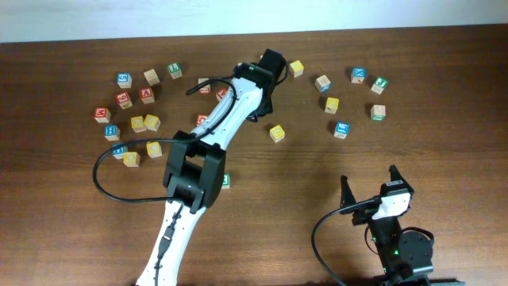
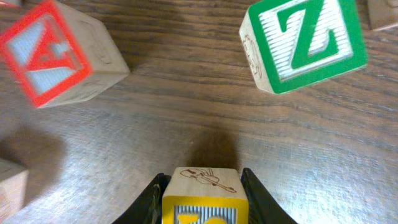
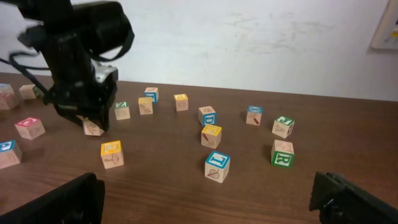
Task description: Spell out RSS
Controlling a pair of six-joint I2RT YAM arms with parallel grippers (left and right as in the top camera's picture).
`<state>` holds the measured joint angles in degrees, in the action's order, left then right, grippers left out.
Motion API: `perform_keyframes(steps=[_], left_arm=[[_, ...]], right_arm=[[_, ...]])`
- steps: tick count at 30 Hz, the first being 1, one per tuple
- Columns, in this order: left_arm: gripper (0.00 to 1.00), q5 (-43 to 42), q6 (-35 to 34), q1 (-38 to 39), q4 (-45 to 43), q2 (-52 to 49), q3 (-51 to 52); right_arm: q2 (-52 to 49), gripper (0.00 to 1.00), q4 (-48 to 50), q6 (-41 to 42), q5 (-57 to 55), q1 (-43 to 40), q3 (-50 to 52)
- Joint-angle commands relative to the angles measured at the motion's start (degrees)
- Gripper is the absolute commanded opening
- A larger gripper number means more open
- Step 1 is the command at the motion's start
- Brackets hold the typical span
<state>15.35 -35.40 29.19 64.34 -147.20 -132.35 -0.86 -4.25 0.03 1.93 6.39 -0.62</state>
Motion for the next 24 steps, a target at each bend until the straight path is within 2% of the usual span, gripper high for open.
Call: perform_keyframes(steps=[1, 4, 7, 9, 11, 16, 20, 21, 24], left_arm=[[0.27, -3.1, 1.6, -0.2, 10.2, -0.3, -8.2], [0.25, -17.3, 13.6, -0.2, 20.4, -0.3, -9.9], [0.24, -22.3, 19.3, -0.2, 27.5, -0.3, -9.9], [0.22, -22.6, 19.7, -1.3, 32.4, -0.3, -11.8], [0.21, -27.4, 23.0, -3.2, 32.4, 2.1, -11.8], [0.21, -29.5, 27.4, -6.7, 32.4, 17.9, -8.1], [0.22, -29.6, 30.5, -5.4, 32.1, 31.5, 11.8], [0.22, -29.6, 35.7, -3.5, 28.0, 33.7, 19.5], [0.22, -29.6, 45.7, 1.1, 14.8, 33.7, 32.7]], right_arm=[[0.5, 0.98, -0.3, 0.2, -0.3, -0.4, 0.3], [0.5, 0.98, -0.3, 0.2, -0.3, -0.4, 0.3], [0.5, 0.98, -0.3, 0.2, -0.3, -0.4, 0.3], [0.5, 0.98, -0.3, 0.2, -0.2, -0.4, 0.3], [0.5, 0.98, -0.3, 0.2, -0.3, -0.4, 0.3], [0.5, 0.98, -0.3, 0.2, -0.3, -0.4, 0.3], [0.5, 0.98, -0.3, 0.2, -0.3, -0.4, 0.3], [0.5, 0.98, -0.3, 0.2, -0.3, -0.4, 0.3], [0.5, 0.98, -0.3, 0.2, -0.3, -0.4, 0.3]])
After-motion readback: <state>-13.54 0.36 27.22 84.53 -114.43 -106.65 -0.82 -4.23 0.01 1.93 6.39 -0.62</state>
